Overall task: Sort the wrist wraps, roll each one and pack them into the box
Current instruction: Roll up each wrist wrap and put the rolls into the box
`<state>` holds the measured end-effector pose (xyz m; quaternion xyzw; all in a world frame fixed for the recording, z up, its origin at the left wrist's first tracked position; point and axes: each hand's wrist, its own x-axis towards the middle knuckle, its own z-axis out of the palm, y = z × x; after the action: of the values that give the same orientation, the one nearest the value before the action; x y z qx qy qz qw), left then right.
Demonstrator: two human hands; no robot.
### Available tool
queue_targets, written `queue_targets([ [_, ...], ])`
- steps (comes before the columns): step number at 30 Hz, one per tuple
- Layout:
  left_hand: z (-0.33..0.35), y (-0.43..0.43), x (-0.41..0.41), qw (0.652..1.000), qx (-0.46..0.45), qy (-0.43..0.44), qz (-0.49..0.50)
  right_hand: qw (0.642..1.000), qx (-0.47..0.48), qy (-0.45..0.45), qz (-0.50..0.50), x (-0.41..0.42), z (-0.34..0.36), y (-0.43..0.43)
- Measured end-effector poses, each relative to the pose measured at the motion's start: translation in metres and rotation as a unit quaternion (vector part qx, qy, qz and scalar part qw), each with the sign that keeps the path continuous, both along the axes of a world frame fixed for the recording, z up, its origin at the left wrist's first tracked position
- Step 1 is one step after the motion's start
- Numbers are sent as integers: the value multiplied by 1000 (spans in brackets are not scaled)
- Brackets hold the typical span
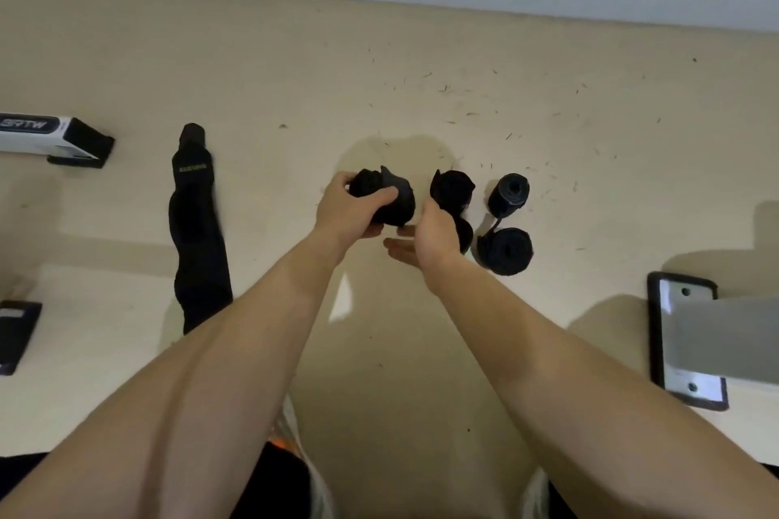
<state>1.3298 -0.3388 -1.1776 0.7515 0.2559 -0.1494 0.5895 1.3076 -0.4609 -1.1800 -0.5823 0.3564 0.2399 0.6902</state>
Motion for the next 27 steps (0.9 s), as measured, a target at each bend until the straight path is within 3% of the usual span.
queue_targets([
  [5, -50, -4, 28, 979, 179, -43, -86, 999, 23, -16, 33, 5, -39, 17],
  [10, -77, -18, 50, 942, 282, -43, -177, 999, 31, -1, 13, 18, -63, 26],
  [14, -88, -23, 57, 930, 289, -40, -221, 1000, 26, 1, -4, 20, -76, 26],
  [20, -84, -18, 55, 950, 213, -24, -228, 1000, 12, -1, -16, 15, -79, 19],
  [27, -64, 22, 13, 953, 220, 22, -207, 998, -7, 28, 60, -4, -58, 33],
])
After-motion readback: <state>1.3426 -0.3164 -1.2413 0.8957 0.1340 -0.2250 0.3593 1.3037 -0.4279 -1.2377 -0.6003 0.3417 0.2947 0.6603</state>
